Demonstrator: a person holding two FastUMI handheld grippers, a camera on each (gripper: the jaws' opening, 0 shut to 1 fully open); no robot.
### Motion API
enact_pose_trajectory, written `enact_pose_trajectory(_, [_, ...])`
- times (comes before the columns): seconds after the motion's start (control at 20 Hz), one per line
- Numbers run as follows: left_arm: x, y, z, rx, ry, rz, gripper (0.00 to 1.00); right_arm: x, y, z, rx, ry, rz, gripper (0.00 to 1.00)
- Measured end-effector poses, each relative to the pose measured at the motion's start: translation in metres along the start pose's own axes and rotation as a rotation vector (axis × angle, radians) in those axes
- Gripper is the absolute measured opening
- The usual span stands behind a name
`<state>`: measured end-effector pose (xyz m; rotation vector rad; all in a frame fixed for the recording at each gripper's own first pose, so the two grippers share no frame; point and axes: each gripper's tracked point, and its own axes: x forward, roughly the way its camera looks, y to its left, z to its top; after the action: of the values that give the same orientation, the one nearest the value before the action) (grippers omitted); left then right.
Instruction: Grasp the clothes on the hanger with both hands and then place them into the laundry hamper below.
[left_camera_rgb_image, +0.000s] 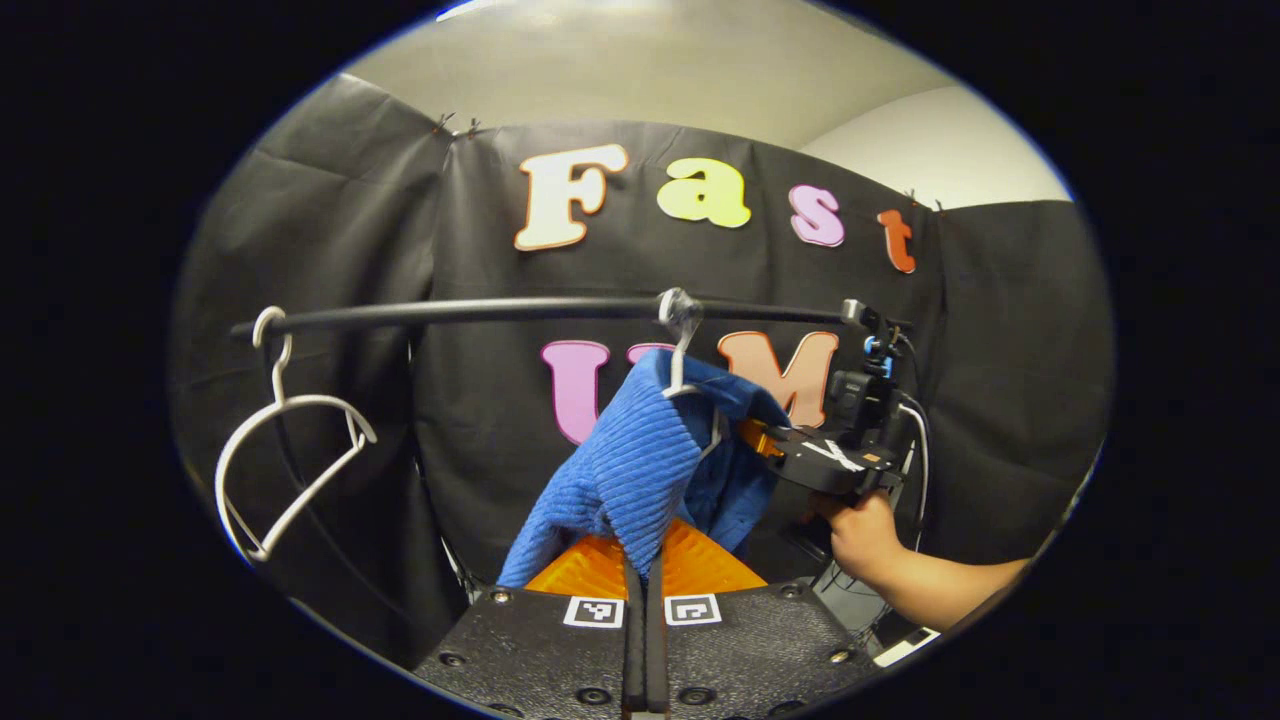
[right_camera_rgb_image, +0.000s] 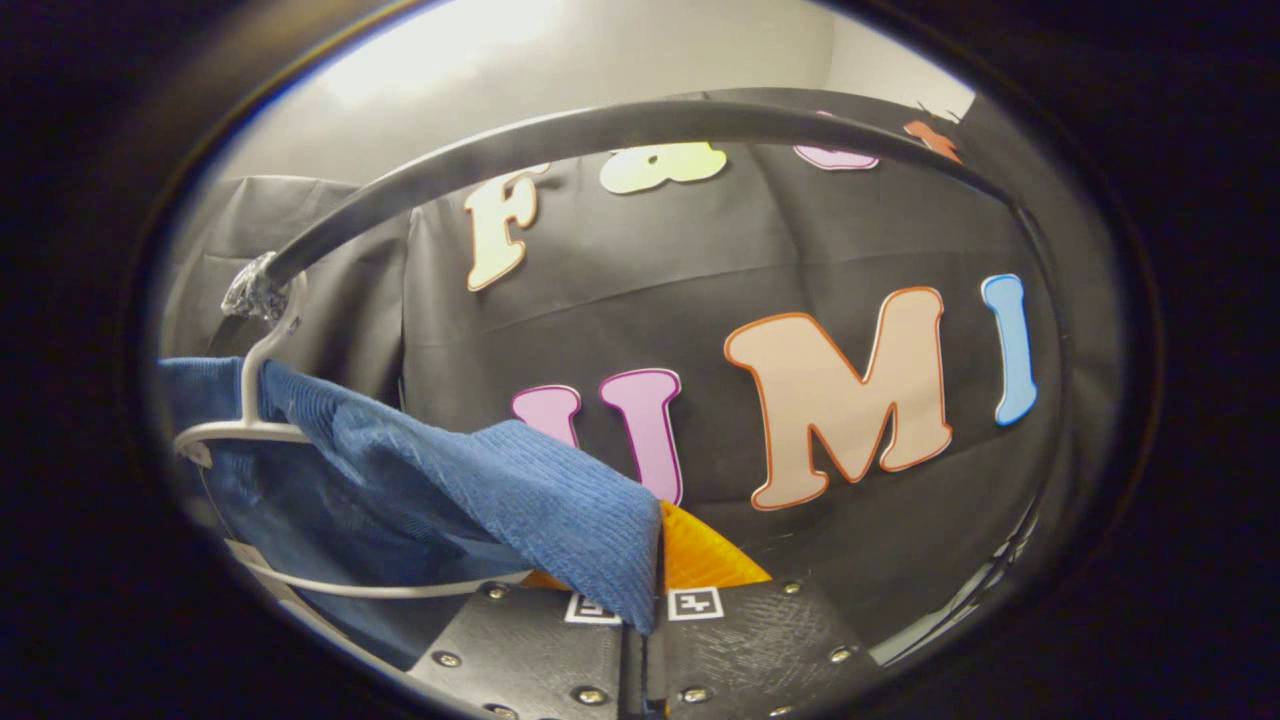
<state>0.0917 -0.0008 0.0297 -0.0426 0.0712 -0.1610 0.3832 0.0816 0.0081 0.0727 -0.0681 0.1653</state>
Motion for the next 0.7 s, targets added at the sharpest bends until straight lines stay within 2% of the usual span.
enact_pose_trajectory(0.1, [-0.008,-0.005,0.008,-0.016,0.004,-0.052,0.03,0.003,-0.001,0.006,-0.007,-0.013,-0.011,0.05])
enact_pose_trajectory(0.25, [-0.015,0.018,0.016,-0.044,0.042,-0.027,0.01,0.007,0.001,0.015,-0.023,-0.042,-0.034,0.05])
enact_pose_trajectory(0.35, [-0.021,0.042,0.015,-0.028,0.071,-0.002,0.01,0.007,0.002,0.017,-0.019,-0.068,-0.055,0.05])
enact_pose_trajectory(0.55, [-0.027,0.066,0.011,0.072,0.113,0.018,0.01,0.017,0.013,0.024,-0.017,-0.121,-0.062,0.05])
enact_pose_trajectory(0.7, [-0.025,0.089,0.012,0.207,0.136,0.045,0.02,0.025,0.014,0.021,0.0,-0.122,-0.063,0.05])
